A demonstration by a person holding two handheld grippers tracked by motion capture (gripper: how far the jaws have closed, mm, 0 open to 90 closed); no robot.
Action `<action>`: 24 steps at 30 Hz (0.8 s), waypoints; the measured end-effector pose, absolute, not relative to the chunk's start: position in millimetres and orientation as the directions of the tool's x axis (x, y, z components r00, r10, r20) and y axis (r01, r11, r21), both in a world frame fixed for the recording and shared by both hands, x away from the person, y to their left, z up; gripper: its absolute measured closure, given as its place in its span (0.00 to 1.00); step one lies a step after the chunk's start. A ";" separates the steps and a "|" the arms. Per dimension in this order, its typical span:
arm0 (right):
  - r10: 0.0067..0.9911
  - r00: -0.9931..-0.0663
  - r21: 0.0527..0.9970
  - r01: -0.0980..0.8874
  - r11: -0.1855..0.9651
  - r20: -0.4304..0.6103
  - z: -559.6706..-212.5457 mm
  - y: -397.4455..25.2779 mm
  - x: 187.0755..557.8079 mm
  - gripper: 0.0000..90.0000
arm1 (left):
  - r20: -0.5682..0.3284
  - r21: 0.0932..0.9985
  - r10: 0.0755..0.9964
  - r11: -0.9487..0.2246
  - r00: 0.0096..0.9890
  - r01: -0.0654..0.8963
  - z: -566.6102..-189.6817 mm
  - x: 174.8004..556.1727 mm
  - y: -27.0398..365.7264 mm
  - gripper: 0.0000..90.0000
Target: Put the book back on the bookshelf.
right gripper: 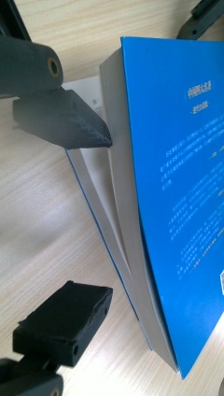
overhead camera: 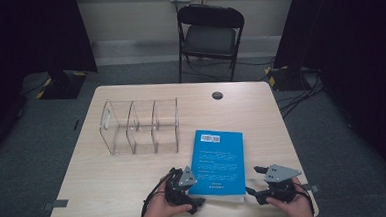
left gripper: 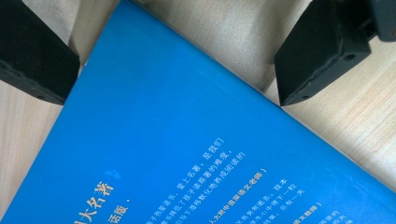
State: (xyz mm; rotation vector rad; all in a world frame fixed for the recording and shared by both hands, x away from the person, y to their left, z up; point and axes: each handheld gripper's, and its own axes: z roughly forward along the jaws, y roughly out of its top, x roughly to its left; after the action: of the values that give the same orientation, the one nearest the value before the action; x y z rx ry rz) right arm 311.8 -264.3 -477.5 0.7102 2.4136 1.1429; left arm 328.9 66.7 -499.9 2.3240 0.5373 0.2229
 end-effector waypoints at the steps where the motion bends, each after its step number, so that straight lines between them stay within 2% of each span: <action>1: 0.588 -0.801 0.795 0.285 0.536 -0.110 -477.5 -264.6 311.8 0.25 | 0.003 0.698 0.439 -0.644 0.899 0.313 -500.1 329.1 67.1 0.00; 3: 0.590 -0.801 0.799 0.287 0.528 -0.102 -477.7 -265.1 312.2 0.25 | 0.000 0.699 0.455 -0.636 0.890 0.325 -498.0 328.4 70.4 0.04; 4: 0.593 -0.799 0.798 0.293 0.527 -0.098 -477.7 -265.1 312.1 0.25 | -0.023 0.710 0.451 -0.621 0.892 0.333 -497.2 328.0 72.5 0.08; 6: 0.602 -0.794 0.799 0.303 0.519 -0.090 -477.1 -264.9 311.9 0.25 | -0.007 0.710 0.434 -0.633 0.901 0.310 -492.4 325.2 75.5 0.17; 8: 0.611 -0.788 0.808 0.311 0.500 -0.075 -476.0 -265.1 312.1 0.25 | 0.032 0.709 0.435 -0.645 0.900 0.286 -485.4 320.9 74.7 0.16; 11: 0.618 -0.785 0.821 0.328 0.468 -0.038 -474.4 -265.5 313.2 0.25 | 0.014 0.747 0.416 -0.609 0.909 0.268 -475.5 315.4 70.1 0.17; 12: 0.619 -0.784 0.820 0.329 0.469 -0.039 -473.9 -265.0 313.1 0.25 | 0.036 0.741 0.399 -0.626 0.916 0.243 -470.5 313.3 69.2 0.18; 14: 0.617 -0.785 0.814 0.323 0.482 -0.054 -473.1 -264.3 312.7 0.25 | 0.023 0.750 0.379 -0.618 0.925 0.234 -464.3 309.3 62.4 0.18; 21: 0.637 -0.770 0.820 0.348 0.454 -0.026 -472.1 -264.0 312.5 0.25 | 0.068 0.774 0.295 -0.618 0.953 0.136 -460.9 296.8 28.6 0.18; 24: 0.643 -0.765 0.822 0.356 0.444 -0.016 -471.2 -263.5 312.1 0.25 | 0.077 0.786 0.294 -0.606 0.953 0.124 -461.9 298.2 14.8 0.18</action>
State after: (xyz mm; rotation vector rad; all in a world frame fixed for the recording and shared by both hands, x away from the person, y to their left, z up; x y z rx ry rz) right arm 312.1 -263.5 -471.2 0.8540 2.3738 1.2354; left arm 298.2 14.8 -461.9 2.2238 0.2933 0.2486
